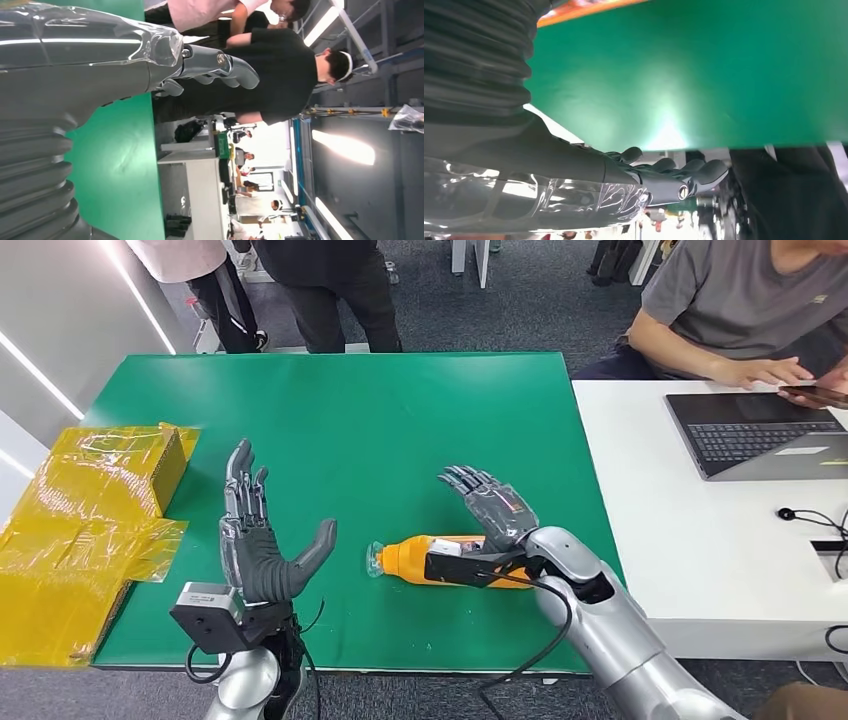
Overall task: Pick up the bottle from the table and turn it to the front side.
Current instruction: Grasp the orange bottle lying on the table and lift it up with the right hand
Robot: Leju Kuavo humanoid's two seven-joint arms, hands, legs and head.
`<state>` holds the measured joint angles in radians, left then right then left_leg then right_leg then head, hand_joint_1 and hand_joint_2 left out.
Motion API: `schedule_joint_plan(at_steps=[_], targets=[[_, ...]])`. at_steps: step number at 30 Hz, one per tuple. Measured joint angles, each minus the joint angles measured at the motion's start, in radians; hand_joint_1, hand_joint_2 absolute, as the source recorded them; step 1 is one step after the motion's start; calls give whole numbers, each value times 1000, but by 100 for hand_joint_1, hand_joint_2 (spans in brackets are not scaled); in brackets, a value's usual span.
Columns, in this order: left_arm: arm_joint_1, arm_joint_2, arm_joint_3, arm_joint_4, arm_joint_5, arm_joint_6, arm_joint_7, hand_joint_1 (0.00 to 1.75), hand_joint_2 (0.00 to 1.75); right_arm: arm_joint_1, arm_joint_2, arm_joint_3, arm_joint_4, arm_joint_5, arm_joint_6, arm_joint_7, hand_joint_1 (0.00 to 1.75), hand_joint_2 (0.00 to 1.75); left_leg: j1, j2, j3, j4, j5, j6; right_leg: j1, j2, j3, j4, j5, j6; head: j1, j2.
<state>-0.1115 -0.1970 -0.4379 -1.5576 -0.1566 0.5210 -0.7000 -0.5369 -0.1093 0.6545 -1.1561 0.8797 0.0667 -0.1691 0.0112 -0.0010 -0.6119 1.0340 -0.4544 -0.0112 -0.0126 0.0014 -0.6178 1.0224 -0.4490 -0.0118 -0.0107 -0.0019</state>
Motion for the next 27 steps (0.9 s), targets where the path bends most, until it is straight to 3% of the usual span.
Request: schedule_joint_plan(at_steps=[12, 27], targets=[[-42, -6, -1, 16, 34, -14, 0, 0, 175, -15, -105, 88, 10, -36, 131, 0, 0, 175, 0, 0, 0, 0, 0, 0, 0, 0, 0, 0, 0, 0, 0, 0], [-57, -7, -6, 37, 54, -22, 0, 0, 175, -31, -154, 137, 56, -56, 200, 13, 0, 175, 0, 0, 0, 0, 0, 0, 0, 0, 0, 0, 0, 0, 0, 0]])
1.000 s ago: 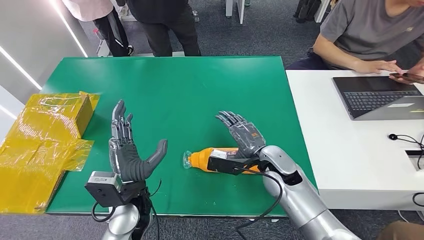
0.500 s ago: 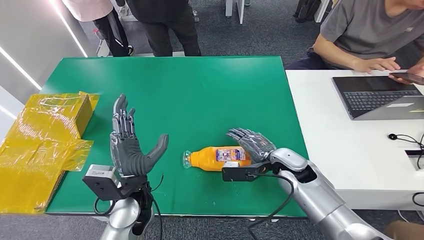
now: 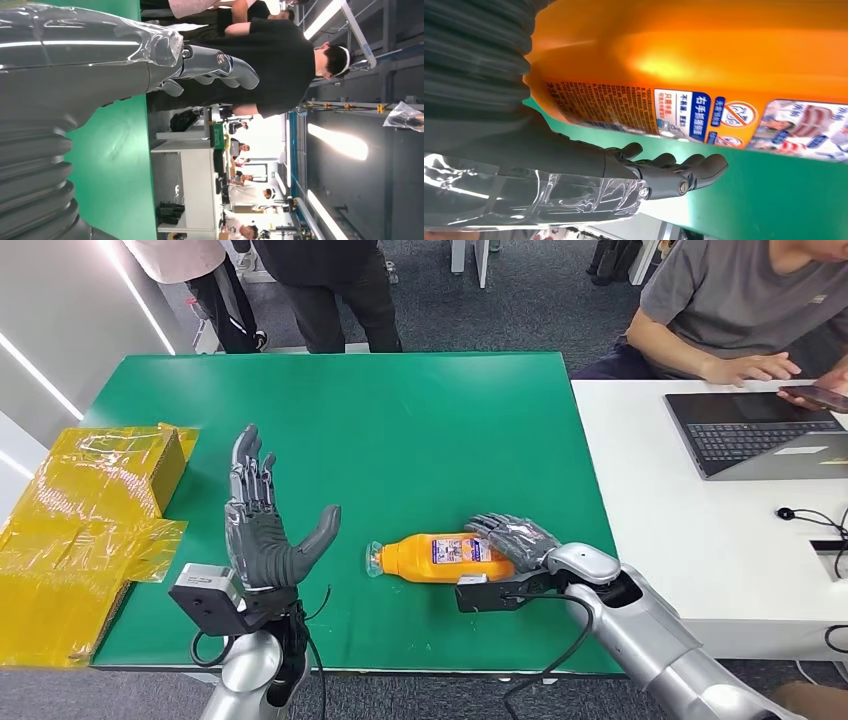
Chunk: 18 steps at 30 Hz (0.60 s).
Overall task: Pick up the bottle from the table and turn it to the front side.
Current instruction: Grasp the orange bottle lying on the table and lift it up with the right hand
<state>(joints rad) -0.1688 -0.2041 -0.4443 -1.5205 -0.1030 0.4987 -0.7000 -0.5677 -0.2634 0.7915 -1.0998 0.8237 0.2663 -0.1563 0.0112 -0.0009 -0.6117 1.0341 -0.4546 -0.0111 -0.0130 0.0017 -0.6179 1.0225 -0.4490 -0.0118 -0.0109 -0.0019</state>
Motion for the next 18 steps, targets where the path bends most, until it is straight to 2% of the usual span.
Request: schedule_joint_plan(at_steps=[9, 13, 15, 18], targets=[[-14, 0, -5, 18, 16, 11, 0, 0, 175, -49, 0, 41, 95, -10, 6, 19, 3, 175, 0, 0, 0, 0, 0, 0, 0, 0, 0, 0, 0, 0, 0, 0], [-19, 0, -6, 27, 21, 11, 0, 0, 175, -69, -1, 60, 138, -18, 10, 14, 168, 175, 0, 1, 1, 0, 0, 0, 0, 1, 0, 0, 0, 0, 0, 0], [-25, -1, -7, 32, 24, 7, 0, 0, 175, -78, -5, 68, 153, -24, 11, -1, 175, 175, 0, 1, 2, 0, 0, 0, 0, 1, 1, 0, 0, 0, 0, 0], [-32, -6, -7, 40, 25, -2, 0, 0, 175, -79, -12, 78, 165, -32, -15, -19, 175, 175, 0, 1, 2, 0, 0, 0, 0, 1, 2, 0, 0, 0, 0, 0]])
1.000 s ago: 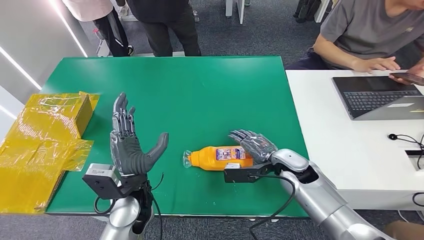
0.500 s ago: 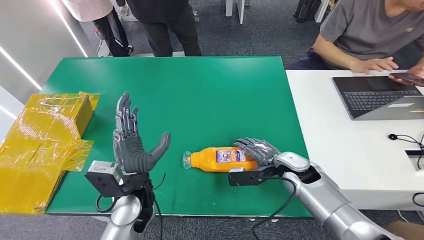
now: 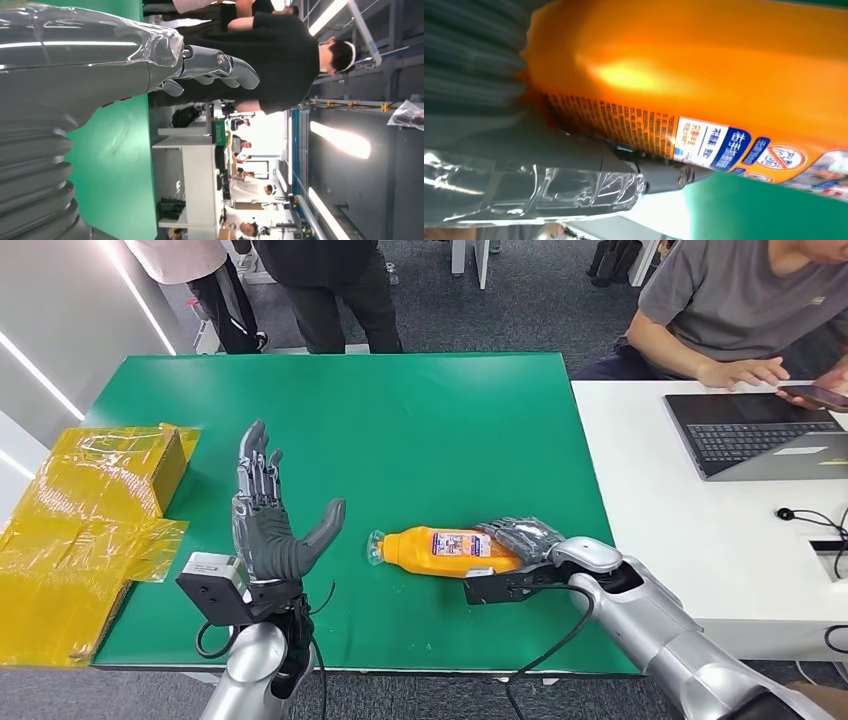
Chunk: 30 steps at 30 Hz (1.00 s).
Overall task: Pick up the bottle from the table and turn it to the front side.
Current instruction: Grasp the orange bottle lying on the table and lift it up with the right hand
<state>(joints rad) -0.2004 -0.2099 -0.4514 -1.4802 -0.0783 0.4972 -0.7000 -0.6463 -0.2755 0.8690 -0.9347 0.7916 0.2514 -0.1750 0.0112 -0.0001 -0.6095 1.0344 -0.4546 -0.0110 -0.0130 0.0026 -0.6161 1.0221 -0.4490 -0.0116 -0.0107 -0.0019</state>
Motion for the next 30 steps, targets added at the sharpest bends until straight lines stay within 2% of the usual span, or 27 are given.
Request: schedule_joint_plan(at_steps=[9, 16, 20, 25, 30], targets=[[-6, -3, 0, 10, -2, -7, 0, 0, 175, 44, -8, 2, -22, 8, -141, 5, 175, 175, 0, 0, 1, 0, 0, 0, 0, 0, 1, 0, 0, 0, 0, 0], [-2, -2, 0, 9, -3, 18, 0, 0, 175, 130, 17, -47, -86, 29, -383, -1, 175, 175, 0, -1, -1, 0, 0, 0, 0, -1, 1, 0, 0, 0, 0, 0], [-1, -2, 0, 8, -3, 19, 0, 0, 175, 133, 20, -51, -90, 30, -392, 0, 175, 175, 0, -1, -1, 0, 0, 0, 0, -1, 0, 0, 0, 0, 0, 0], [6, -1, -1, 3, -3, 40, 0, 0, 175, 239, 115, -201, -210, -22, -602, -21, 175, 175, 0, -2, -1, -1, 0, 0, 0, -2, 0, 0, -1, 0, 0, 0], [6, -1, -8, 3, -6, 39, 0, 0, 175, 317, 161, -286, -302, -88, -710, -74, 175, 175, 0, -3, -2, -1, 0, 0, 0, -3, 0, 0, -1, 1, 0, 0]])
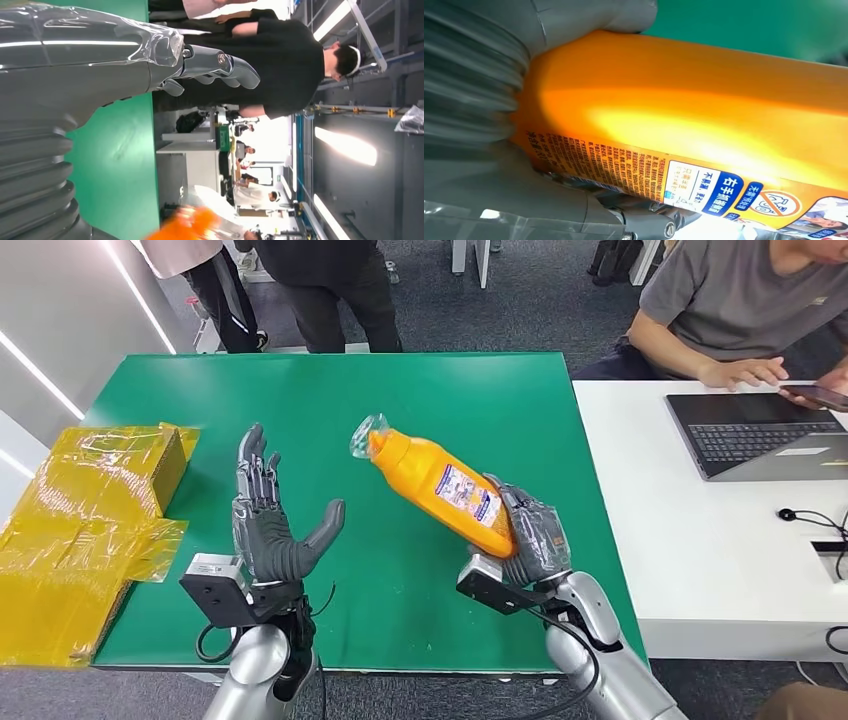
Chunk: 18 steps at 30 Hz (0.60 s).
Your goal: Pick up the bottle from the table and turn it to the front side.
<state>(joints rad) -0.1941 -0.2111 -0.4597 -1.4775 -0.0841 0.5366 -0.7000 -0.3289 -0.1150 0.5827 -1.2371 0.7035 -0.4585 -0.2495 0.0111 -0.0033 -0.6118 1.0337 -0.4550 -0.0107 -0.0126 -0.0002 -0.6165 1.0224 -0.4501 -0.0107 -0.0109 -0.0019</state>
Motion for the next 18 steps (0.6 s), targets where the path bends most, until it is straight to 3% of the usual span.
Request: schedule_joint_plan(at_steps=[4, 11, 18], targets=[[0, -2, -7, 0, -3, 0, 0, 0, 175, 36, 25, -34, -43, -18, -25, -24, 175, 175, 0, 0, 0, 0, 0, 0, 0, 0, 0, 0, 0, 0, 0, 0], [0, -7, -19, 0, -14, 11, 0, 0, 175, 109, 98, -72, -117, -102, -171, -150, 175, 175, 0, 0, 0, 0, 0, 0, 0, 0, 0, 0, 0, 0, 0, 0], [20, -8, -25, 0, 29, -89, 0, 0, 175, 130, 127, -78, -133, -96, -168, -168, 175, 175, 0, 0, 0, 0, 0, 0, 0, 0, 0, 0, 0, 0, 0, 0]])
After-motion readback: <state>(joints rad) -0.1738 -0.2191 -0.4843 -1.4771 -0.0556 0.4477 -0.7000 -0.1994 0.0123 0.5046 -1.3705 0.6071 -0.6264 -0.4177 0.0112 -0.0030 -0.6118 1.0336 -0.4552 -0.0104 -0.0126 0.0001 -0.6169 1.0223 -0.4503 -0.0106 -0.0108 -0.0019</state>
